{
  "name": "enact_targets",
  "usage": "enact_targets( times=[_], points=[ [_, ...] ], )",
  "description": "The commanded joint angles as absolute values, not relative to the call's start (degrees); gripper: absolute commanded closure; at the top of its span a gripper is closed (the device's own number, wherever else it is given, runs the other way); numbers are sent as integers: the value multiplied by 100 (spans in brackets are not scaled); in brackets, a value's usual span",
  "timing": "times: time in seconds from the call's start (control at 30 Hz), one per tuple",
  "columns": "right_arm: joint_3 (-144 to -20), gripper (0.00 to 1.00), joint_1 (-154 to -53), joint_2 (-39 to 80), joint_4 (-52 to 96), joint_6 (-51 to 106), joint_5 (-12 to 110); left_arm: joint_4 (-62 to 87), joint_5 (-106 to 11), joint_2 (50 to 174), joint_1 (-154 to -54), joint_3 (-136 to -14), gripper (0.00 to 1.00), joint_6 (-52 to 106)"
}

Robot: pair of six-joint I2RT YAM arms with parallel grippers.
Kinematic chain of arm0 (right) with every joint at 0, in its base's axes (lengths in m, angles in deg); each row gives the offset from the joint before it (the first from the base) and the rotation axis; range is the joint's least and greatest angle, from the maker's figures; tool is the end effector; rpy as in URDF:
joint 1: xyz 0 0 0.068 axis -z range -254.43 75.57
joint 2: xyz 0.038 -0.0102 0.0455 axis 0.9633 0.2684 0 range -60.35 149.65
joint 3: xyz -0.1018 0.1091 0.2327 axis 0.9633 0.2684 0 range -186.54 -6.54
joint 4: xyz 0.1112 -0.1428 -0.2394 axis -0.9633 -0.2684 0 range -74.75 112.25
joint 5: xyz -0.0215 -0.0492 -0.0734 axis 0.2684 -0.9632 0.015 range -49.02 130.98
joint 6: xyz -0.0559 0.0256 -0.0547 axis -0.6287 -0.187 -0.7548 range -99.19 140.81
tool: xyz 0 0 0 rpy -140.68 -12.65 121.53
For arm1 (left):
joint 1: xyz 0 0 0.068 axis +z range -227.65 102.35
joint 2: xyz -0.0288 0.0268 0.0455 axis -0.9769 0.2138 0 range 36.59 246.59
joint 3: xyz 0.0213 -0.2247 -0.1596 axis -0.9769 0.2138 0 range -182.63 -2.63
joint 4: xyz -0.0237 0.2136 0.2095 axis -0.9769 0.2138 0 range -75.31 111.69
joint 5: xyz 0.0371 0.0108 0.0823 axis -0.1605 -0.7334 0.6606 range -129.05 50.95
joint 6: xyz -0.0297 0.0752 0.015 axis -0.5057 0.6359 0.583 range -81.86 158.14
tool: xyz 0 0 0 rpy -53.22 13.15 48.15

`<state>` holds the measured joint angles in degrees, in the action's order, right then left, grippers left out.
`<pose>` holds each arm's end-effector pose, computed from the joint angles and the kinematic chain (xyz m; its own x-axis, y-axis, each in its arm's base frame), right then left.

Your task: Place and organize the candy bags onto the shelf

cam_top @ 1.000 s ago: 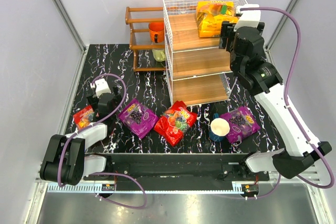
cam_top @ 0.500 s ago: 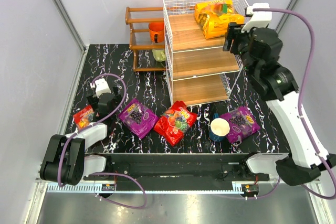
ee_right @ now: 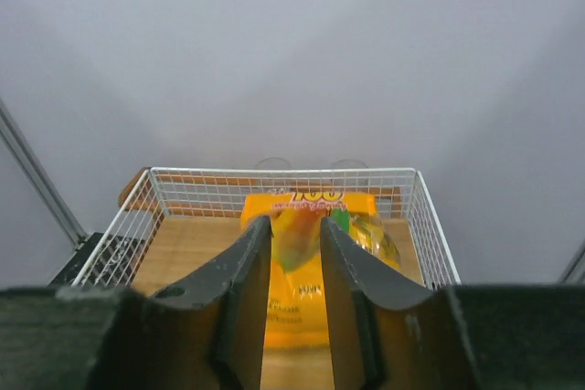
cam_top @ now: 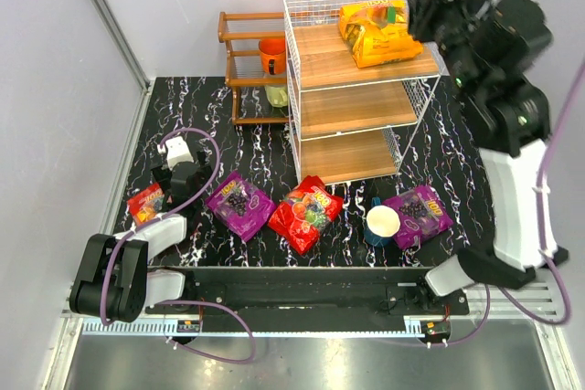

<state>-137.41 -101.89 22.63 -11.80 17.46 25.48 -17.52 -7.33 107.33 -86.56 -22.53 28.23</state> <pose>0.2515 0.1091 0.6658 0.2245 0.0530 -0.9730 -0.2013 0.9795 0.0070 0.2890 -0.0073 0.1394 -0.2488 -0.1092 -0.9624 -0.4094 0.9123 0.0024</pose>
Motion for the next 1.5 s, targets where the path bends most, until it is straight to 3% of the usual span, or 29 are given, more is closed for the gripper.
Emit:
enact_targets(
  times=[0.0, 0.07, 0.13, 0.43, 0.53, 0.77, 0.83, 1.3, 1.47],
  points=[
    [-15118, 69, -9914, 3411, -2036, 1597, 3034, -1853, -750, 10769, -8671, -2504, 1, 2865],
    [-15951, 82, -9633, 3982, -2248, 1756, 3552, -1827, -750, 10778, -8671, -2504, 1, 2865],
    [-16271, 87, -9518, 4404, -2407, 1835, 3825, -1836, -750, 10778, -8671, -2513, 1, 2865],
    [-15790, 90, -9315, 4714, -2372, 1958, 4537, -1809, -750, 10796, -8671, -2539, 1, 2856],
    [-15176, 91, -9315, 4451, -2311, 2046, 4801, -1809, -750, 10796, -8671, -2548, 1, 2856],
    [-11349, 89, -9315, 2782, -485, 2442, 4495, -1809, -750, 10796, -8671, -2539, 1, 2856],
    [-10922, 88, -9315, 2456, -105, 2372, 4161, -1792, -750, 10805, -8671, -2539, 1, 2865],
    [-12817, 82, -9359, 2841, -367, 2318, 4503, -1774, -750, 10813, -8671, -2565, 1, 2882],
    [-13810, 82, -10421, 3499, -1096, 1810, 3108, -1774, -767, 10831, -8671, -2574, 1, 2891]
  ],
)
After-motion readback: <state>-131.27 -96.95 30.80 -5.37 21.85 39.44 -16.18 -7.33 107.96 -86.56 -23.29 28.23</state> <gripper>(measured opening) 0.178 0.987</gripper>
